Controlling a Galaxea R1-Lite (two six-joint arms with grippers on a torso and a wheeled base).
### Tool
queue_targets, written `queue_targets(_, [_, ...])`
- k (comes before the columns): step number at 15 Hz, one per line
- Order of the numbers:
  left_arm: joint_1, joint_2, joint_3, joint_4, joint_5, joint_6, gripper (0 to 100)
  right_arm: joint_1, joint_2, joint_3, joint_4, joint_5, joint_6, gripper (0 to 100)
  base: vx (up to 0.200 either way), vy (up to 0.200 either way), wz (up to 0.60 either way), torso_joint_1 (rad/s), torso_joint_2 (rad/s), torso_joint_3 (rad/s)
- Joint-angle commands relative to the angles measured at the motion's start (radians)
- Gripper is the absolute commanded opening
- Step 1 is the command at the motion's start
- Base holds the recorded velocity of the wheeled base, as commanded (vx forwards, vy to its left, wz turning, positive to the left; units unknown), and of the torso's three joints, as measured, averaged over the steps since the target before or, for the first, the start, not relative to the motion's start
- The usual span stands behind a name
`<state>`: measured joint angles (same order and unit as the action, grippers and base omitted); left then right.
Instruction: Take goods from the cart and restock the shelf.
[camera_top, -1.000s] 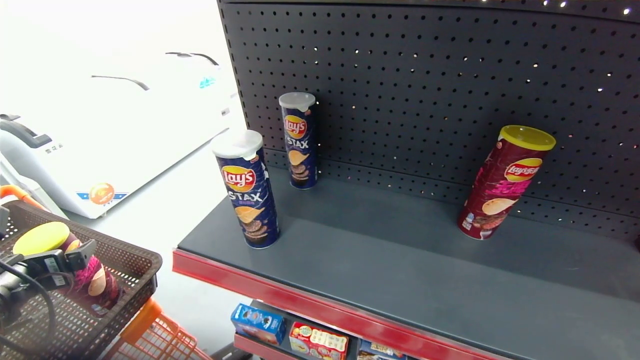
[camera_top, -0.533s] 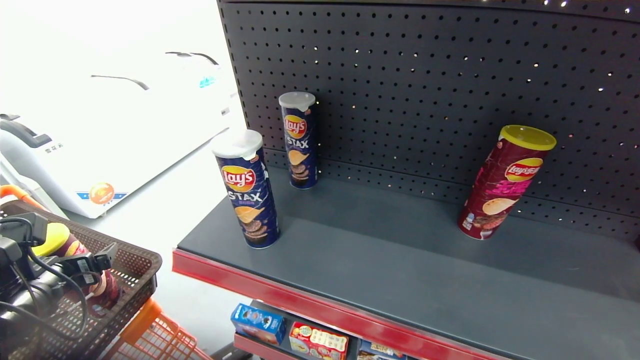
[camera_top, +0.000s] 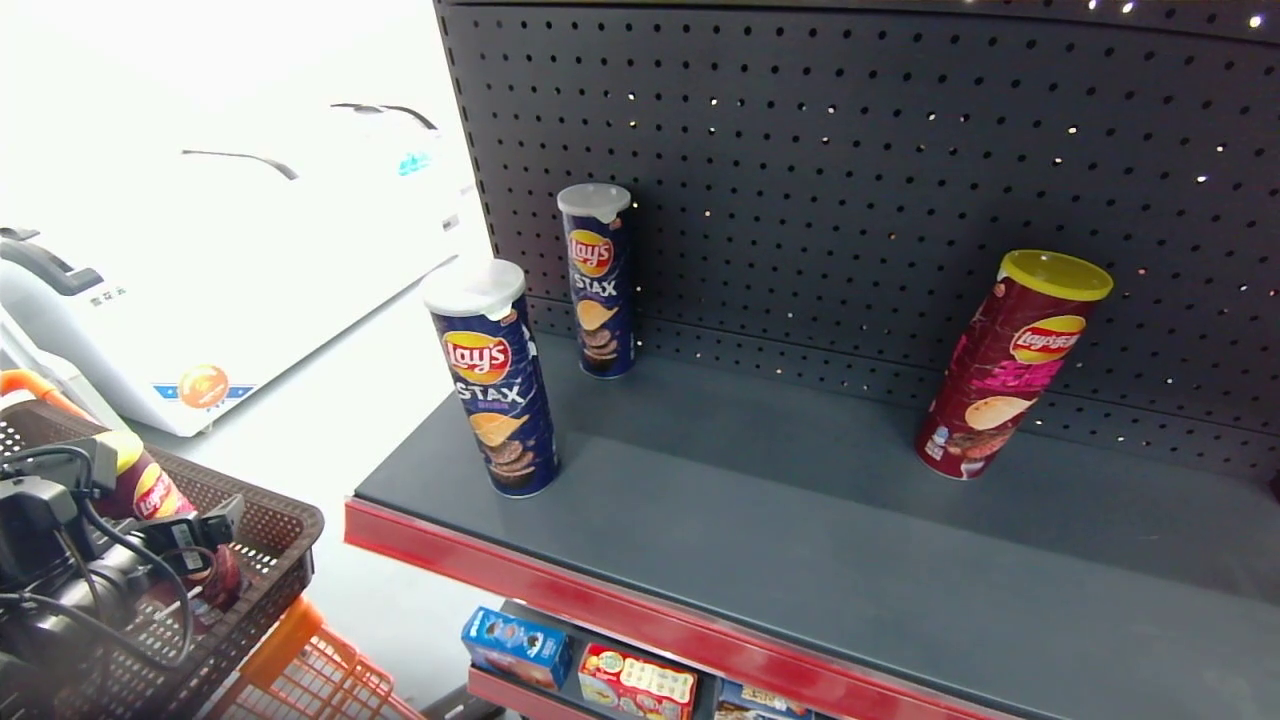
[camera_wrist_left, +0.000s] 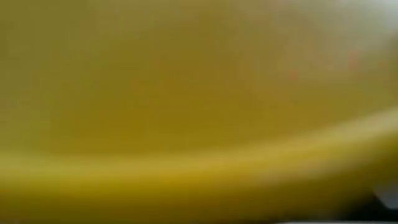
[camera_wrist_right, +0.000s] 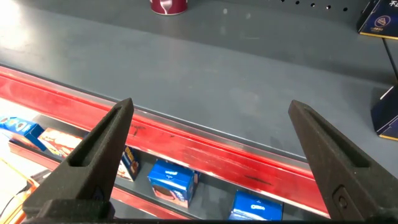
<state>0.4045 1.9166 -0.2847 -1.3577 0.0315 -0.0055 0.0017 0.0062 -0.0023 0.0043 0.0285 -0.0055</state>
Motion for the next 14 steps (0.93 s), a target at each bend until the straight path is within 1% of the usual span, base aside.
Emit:
queue_targets(1, [0.011, 0.024, -0.014, -0.003, 0.001, -0.001, 100, 0.000, 0.000, -0.001, 0.000, 0.001, -0.001, 100, 0.000, 0.000, 0.00, 0.000, 0.00, 0.000])
queue_targets(2, [0.020, 0.032, -0.019, -0.003, 0.001, -0.001, 100, 0.000, 0.001, 0.001, 0.000, 0.001, -0.001, 100, 0.000, 0.000, 0.00, 0.000, 0.00, 0.000])
queue_targets(3, [0.024, 0.035, -0.021, -0.011, 0.001, -0.001, 0, 0.000, 0.001, -0.001, 0.000, 0.001, -0.001, 100, 0.000, 0.000, 0.00, 0.000, 0.00, 0.000])
queue_targets(8, [0.022, 0.028, -0.030, -0.017, -0.001, 0.006, 0, 0.000, 0.001, -0.001, 0.000, 0.001, -0.001, 100, 0.000, 0.000, 0.00, 0.000, 0.00, 0.000])
queue_targets(10, [-0.004, -0.057, -0.030, 0.003, -0.004, 0.002, 0, 0.000, 0.001, 0.001, 0.000, 0.001, -0.001, 100, 0.000, 0.000, 0.00, 0.000, 0.00, 0.000])
queue_targets(11, [-0.015, -0.103, -0.041, 0.020, -0.019, 0.004, 0, 0.000, 0.001, 0.001, 0.000, 0.001, -0.001, 100, 0.000, 0.000, 0.00, 0.000, 0.00, 0.000])
queue_targets(12, [-0.026, -0.149, -0.064, 0.057, -0.044, 0.006, 0, 0.000, 0.001, -0.001, 0.000, 0.001, -0.001, 100, 0.000, 0.000, 0.00, 0.000, 0.00, 0.000])
queue_targets(14, [-0.056, -0.238, -0.114, 0.152, -0.062, 0.006, 0, 0.000, 0.001, -0.001, 0.000, 0.001, -0.001, 100, 0.000, 0.000, 0.00, 0.000, 0.00, 0.000])
